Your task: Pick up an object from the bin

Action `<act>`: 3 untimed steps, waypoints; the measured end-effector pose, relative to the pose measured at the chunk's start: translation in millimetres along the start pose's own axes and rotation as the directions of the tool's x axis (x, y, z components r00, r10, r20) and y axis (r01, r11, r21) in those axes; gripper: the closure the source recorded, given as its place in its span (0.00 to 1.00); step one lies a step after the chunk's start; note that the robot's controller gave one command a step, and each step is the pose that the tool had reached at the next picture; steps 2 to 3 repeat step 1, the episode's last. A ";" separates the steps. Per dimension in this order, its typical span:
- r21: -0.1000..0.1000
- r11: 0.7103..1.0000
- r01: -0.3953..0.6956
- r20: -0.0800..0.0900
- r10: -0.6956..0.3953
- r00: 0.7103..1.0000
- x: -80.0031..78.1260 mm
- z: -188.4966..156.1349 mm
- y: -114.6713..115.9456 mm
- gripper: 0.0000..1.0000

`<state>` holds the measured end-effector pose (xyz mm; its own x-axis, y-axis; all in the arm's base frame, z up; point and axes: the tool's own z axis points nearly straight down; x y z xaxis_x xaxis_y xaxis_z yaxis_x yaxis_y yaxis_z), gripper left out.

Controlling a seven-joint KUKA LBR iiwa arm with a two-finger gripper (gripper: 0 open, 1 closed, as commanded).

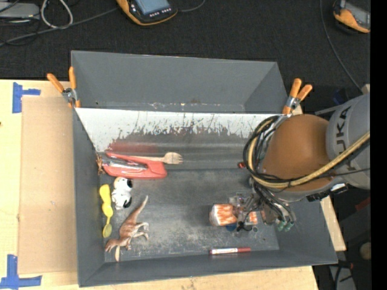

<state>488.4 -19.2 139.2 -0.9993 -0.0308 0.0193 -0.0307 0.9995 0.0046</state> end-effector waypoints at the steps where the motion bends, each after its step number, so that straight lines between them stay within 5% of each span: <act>1: -0.001 1.000 0.001 -0.004 -0.001 1.000 5.4 -75.8 -17.6 1.00; 3: -0.001 1.000 0.001 -0.004 -0.001 1.000 5.4 -75.8 -17.6 1.00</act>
Offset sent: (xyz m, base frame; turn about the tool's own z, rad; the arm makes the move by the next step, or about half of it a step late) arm 0.0548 -0.0243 -0.0692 -0.2003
